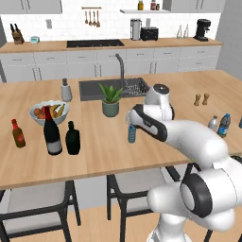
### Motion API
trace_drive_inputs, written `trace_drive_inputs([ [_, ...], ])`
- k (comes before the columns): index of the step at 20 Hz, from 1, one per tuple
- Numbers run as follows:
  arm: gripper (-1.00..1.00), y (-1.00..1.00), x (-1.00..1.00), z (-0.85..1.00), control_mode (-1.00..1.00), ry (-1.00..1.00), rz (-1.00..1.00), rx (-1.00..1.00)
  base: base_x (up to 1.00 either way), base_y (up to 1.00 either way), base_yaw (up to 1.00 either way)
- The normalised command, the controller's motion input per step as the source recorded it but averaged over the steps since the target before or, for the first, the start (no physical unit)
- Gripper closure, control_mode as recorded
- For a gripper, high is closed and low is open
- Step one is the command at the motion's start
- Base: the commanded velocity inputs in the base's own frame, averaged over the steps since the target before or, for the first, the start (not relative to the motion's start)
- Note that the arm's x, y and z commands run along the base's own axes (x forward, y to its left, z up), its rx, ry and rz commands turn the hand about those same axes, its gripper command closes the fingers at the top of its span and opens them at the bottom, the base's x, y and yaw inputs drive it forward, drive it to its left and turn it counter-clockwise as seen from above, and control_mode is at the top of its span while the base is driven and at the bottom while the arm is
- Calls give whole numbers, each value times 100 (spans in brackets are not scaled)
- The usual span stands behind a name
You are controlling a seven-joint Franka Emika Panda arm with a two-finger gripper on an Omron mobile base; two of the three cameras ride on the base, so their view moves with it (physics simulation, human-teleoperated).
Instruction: Move the plastic bottles in the middle to the plastics group, and the glass bottles in the middle to the glass group.
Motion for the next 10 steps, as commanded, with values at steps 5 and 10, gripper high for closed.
trace_drive_inputs([
  [5,-100,5,61,-6,-100,0,9,-1,0,0,0],
  [10,-100,24,35,1,-100,4,0,-11,0,0,0],
])
